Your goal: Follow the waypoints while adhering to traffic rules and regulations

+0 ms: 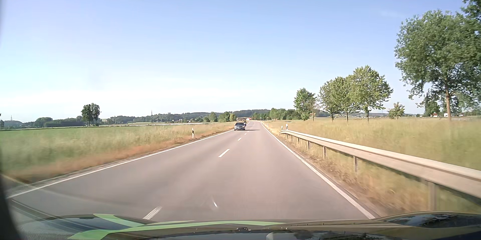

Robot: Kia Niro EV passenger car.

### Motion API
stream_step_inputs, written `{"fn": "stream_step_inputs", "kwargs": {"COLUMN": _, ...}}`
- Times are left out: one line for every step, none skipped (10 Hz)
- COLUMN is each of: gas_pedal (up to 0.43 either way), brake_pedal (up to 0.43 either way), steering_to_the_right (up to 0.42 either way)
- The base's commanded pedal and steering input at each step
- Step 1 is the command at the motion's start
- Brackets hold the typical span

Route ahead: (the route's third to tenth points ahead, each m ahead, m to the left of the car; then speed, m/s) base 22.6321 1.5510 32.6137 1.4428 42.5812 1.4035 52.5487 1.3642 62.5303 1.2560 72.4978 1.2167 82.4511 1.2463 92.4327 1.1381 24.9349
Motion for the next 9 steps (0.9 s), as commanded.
{"fn": "stream_step_inputs", "kwargs": {"gas_pedal": 0.287, "brake_pedal": 0.0, "steering_to_the_right": -0.002}}
{"fn": "stream_step_inputs", "kwargs": {"gas_pedal": 0.287, "brake_pedal": 0.0, "steering_to_the_right": -0.002}}
{"fn": "stream_step_inputs", "kwargs": {"gas_pedal": 0.287, "brake_pedal": 0.0, "steering_to_the_right": -0.002}}
{"fn": "stream_step_inputs", "kwargs": {"gas_pedal": 0.299, "brake_pedal": 0.0, "steering_to_the_right": -0.002}}
{"fn": "stream_step_inputs", "kwargs": {"gas_pedal": 0.299, "brake_pedal": 0.0, "steering_to_the_right": -0.002}}
{"fn": "stream_step_inputs", "kwargs": {"gas_pedal": 0.311, "brake_pedal": 0.0, "steering_to_the_right": -0.002}}
{"fn": "stream_step_inputs", "kwargs": {"gas_pedal": 0.311, "brake_pedal": 0.0, "steering_to_the_right": -0.001}}
{"fn": "stream_step_inputs", "kwargs": {"gas_pedal": 0.319, "brake_pedal": 0.0, "steering_to_the_right": -0.001}}
{"fn": "stream_step_inputs", "kwargs": {"gas_pedal": 0.319, "brake_pedal": 0.0, "steering_to_the_right": 0.0}}
